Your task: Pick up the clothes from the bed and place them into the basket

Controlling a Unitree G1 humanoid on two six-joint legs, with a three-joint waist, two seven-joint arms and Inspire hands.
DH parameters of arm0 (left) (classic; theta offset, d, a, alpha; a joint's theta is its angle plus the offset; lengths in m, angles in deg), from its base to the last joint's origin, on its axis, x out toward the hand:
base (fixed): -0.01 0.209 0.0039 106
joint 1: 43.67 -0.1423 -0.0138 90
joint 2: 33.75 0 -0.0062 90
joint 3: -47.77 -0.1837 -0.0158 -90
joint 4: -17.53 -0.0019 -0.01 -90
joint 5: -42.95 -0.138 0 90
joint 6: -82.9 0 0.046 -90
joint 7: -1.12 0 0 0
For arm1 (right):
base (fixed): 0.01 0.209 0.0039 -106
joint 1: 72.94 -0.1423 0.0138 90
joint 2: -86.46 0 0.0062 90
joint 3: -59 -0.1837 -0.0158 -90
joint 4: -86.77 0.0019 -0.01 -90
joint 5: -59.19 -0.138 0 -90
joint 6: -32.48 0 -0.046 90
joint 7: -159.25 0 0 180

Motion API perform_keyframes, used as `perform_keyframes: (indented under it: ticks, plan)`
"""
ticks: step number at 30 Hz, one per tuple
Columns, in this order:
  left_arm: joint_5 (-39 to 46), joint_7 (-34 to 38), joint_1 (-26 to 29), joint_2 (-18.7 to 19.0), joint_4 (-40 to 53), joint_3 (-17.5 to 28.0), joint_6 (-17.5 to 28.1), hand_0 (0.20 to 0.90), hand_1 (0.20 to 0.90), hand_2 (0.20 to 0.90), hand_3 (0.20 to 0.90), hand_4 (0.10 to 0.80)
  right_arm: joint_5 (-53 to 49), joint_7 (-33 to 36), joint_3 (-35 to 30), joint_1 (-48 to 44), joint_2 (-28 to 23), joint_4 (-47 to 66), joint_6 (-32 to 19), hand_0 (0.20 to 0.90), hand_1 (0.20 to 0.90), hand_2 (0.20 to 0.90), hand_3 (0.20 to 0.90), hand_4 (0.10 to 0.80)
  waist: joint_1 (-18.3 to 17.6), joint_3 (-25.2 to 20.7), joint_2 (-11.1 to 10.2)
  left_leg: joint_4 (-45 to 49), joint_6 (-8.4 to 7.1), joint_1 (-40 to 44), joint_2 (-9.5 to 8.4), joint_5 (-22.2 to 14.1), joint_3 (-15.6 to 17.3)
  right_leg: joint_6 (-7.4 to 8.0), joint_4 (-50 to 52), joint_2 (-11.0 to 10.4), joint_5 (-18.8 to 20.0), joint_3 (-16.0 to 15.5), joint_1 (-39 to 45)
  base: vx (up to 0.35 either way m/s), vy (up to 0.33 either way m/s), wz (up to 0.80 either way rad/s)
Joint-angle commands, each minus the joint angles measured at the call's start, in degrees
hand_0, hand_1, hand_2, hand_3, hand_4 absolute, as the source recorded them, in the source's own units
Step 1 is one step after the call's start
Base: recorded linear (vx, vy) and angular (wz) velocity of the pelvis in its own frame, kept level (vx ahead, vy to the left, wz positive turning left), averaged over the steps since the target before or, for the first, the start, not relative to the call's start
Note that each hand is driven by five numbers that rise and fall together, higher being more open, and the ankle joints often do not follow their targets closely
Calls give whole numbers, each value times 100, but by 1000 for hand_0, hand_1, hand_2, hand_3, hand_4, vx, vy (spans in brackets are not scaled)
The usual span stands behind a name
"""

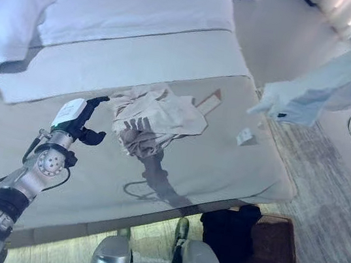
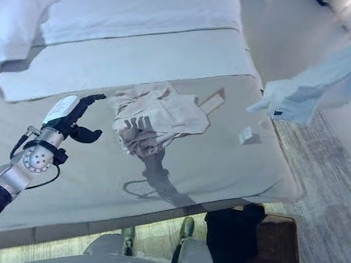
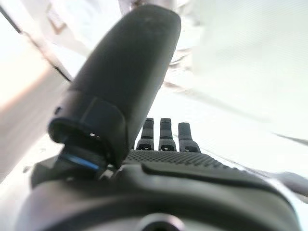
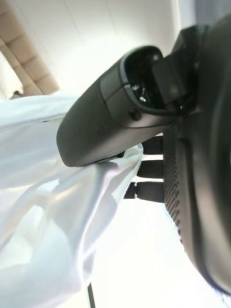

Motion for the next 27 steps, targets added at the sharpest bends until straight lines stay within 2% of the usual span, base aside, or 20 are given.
perform_keyframes:
  ticks: [1, 10, 15, 20, 27]
  plan:
    - [102, 367, 59, 135, -158, 9, 464, 900, 900, 900, 900, 800, -26, 628, -641, 540, -833, 393, -402, 300, 300, 300, 200, 100, -227, -1250, 19, -44, -145, -181, -267, -574, 1, 266, 555, 262, -631, 193, -163, -3, 3, -43]
    - [10, 539, 1, -20, -308, 195, 533, 900, 900, 900, 900, 800, -210, 886, -2943, 2933, -718, 1167, -495, 300, 300, 300, 200, 100, -688, -1280, 23, -90, -98, -146, -243, -650, 320, 359, 284, 372, -382, 658, -326, -5, -4, -40]
    - [-41, 598, -5, -88, -362, 289, 561, 900, 900, 900, 900, 800, -389, 959, -4224, 4322, -347, 1567, -664, 300, 300, 300, 200, 100, -965, -1270, 52, -28, -80, -170, -213, -694, 492, 375, 323, 452, -356, 890, -463, -14, -2, -23]
    - [-65, 604, 18, -129, -408, 323, 581, 900, 900, 900, 900, 800, -315, 864, -4863, 5161, 30, 1959, -809, 300, 300, 300, 200, 100, -1091, -1258, 61, 14, -66, -182, -205, -716, 563, 376, 355, 500, -338, 998, -532, -19, -7, -18]
    - [-150, 595, 31, -250, -392, 416, 540, 900, 900, 900, 900, 800, -155, 486, -4982, 5773, 760, 2262, -1036, 300, 300, 300, 200, 100, -1218, -1248, 100, 39, -66, -195, -200, -723, 651, 393, 377, 540, -310, 1081, -600, -21, -10, -11]
